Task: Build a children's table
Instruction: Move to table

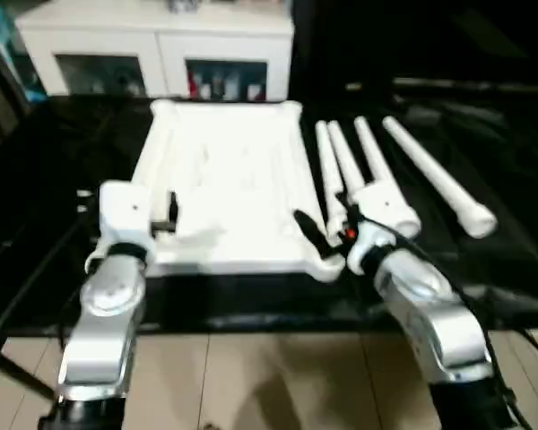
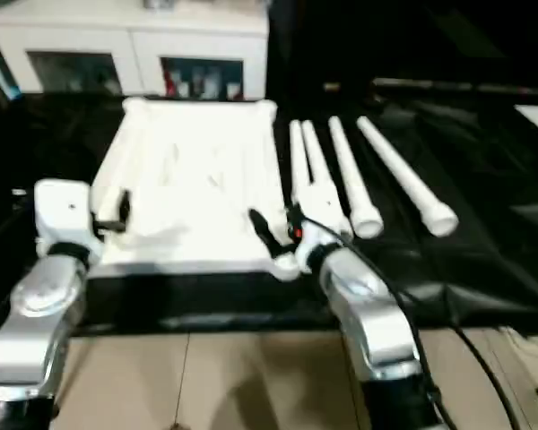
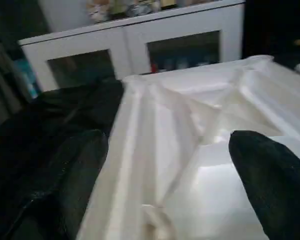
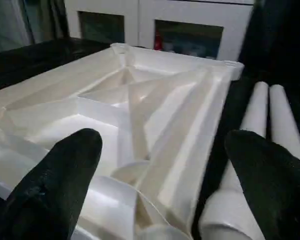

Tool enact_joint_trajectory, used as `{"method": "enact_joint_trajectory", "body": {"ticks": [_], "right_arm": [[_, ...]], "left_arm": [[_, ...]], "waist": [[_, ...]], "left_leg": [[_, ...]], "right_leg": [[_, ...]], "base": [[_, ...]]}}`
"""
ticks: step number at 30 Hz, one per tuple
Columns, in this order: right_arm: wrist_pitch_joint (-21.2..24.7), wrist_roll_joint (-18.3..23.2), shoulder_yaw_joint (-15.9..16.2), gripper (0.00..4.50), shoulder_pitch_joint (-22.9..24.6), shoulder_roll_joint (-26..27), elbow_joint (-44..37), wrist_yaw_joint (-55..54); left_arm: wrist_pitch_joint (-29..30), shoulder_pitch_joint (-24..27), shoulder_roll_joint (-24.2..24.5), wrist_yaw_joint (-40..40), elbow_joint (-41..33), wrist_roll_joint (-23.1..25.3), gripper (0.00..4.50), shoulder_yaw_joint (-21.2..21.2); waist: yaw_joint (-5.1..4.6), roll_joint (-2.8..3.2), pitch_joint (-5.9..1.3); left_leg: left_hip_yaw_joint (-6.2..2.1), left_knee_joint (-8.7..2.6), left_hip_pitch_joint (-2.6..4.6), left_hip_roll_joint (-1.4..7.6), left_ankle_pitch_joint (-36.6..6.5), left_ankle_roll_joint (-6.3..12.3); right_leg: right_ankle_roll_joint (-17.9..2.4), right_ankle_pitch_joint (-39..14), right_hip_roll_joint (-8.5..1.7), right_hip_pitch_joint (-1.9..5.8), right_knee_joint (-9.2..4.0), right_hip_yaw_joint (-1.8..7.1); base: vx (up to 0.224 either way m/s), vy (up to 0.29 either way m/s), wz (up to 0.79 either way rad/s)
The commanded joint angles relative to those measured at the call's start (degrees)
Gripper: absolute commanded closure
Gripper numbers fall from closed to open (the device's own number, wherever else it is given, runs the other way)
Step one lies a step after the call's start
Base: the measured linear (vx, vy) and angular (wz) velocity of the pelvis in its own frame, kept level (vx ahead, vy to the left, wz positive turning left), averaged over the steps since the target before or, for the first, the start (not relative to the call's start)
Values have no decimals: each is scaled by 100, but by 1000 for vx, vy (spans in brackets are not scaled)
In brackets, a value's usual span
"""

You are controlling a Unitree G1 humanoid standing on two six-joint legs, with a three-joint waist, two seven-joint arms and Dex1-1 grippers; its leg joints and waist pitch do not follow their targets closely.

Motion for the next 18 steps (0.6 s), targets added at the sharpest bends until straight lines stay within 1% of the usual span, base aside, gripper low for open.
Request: {"method": "enact_joint_trajectory", "body": {"ticks": [1,2,3,4,5,6,7,8,9,10,11,12,13,14,15,16,17,18], "right_arm": [[-57,-124,-18,13,-40,-136,-62,18],[-62,-121,-27,13,-38,-147,-55,14],[-64,-103,-48,13,-46,-167,-30,4],[-64,-103,-48,13,-46,-167,-30,4],[-74,-92,-130,13,-42,-185,-16,-61],[-66,-75,-175,13,-49,-188,-10,-83],[-67,-72,-192,13,-53,-194,-9,-89],[-90,-89,-240,13,-68,-211,15,-116],[-92,-91,-244,13,-69,-211,18,-120],[-116,-111,-270,13,-76,-215,44,-150],[-153,-139,-302,13,-90,-219,91,-193],[-163,-137,-312,13,-94,-219,108,-196],[-173,-128,-312,13,-88,-228,113,-192],[-181,-120,-313,13,-77,-236,109,-189],[-181,-120,-313,13,-77,-236,109,-189],[-185,-116,-315,13,-67,-240,101,-192],[-194,-116,-320,13,-52,-248,86,-208],[-203,-123,-329,13,-38,-260,68,-233]], "left_arm": [[-75,-79,-15,-197,-38,-111,0,-135],[-87,-69,-21,-222,-45,-117,0,-162],[-102,-61,-32,-262,-47,-114,0,-210],[-102,-61,-32,-262,-47,-114,0,-210],[-107,-14,-67,-350,-58,-144,0,-302],[-98,8,-81,-398,-63,-173,0,-335],[-91,25,-86,-420,-66,-181,0,-354],[-57,109,-91,-547,-83,-265,0,-401],[-54,121,-90,-559,-87,-272,0,-407],[-51,192,-69,-622,-99,-288,0,-443],[-96,306,1,-689,-105,-241,0,-509],[-124,355,34,-714,-107,-212,0,-536],[-137,444,63,-721,-153,-200,0,-531],[-139,541,72,-710,-223,-210,0,-500],[-139,541,72,-710,-223,-210,0,-500],[-111,615,71,-722,-291,-236,0,-474],[-82,714,67,-720,-390,-246,0,-449],[-42,832,37,-699,-513,-276,0,-406]], "waist": [[-5,-6,-234],[1,-26,-217],[1,-51,-208],[8,-52,-200],[-8,-58,-189],[-20,-58,-185],[-41,-50,-167],[-77,-39,-132],[-110,-29,-111],[-159,9,-105],[-235,29,-84],[-262,50,-96],[-309,29,-136],[-315,78,-172],[-315,78,-172],[-333,33,-259],[-315,47,-301],[-306,33,-328]], "left_leg": [[-305,-765,170,588,-1756,-593],[-297,-774,175,589,-1926,-527],[-290,-776,204,588,-2090,-505],[-295,-789,272,589,-2478,-493],[-296,-798,335,583,-2779,-467],[-291,-802,365,572,-2935,-437],[-279,-809,433,556,-3136,-365],[-270,-823,533,543,-3447,-308],[-267,-809,589,534,-3635,-309],[-290,-852,648,544,-3827,-331],[-308,-933,633,556,-3927,-354],[-312,-955,659,562,-3970,-362],[-324,-989,580,562,-3785,-311],[-270,-1004,543,526,-3401,-205],[-270,-1004,543,526,-3401,-205],[-190,-964,434,483,-2544,67],[-125,-901,366,421,-1897,286],[-104,-865,386,415,-1579,408]], "right_leg": [[-953,-804,-414,121,-429,323],[-916,-1318,-433,106,-487,342],[-874,-1674,-443,96,-519,349],[-746,-2522,-472,99,-592,346],[-612,-3200,-455,84,-669,317],[-558,-3492,-428,96,-704,282],[-492,-3838,-378,107,-791,216],[-469,-4104,-310,129,-874,129],[-453,-4231,-282,125,-922,75],[-455,-4079,-233,191,-937,28],[-474,-3720,-183,271,-917,5],[-515,-3549,-181,301,-904,-7],[-595,-3188,-196,420,-858,9],[-760,-2826,-213,507,-860,52],[-760,-2826,-213,507,-860,52],[-1107,-2178,-224,674,-825,102],[-1286,-1794,-213,759,-804,110],[-1372,-1580,-208,770,-790,103]], "base": [[-53,-40,-1],[-53,-40,-1],[0,0,0],[-32,-51,0],[-32,-51,0],[0,0,0],[0,0,0],[0,0,0],[0,0,0],[0,0,0],[0,0,0],[84,14,-12],[116,19,-14],[116,19,-14],[131,15,-9],[126,7,-3],[126,7,-3],[141,-4,1]]}}
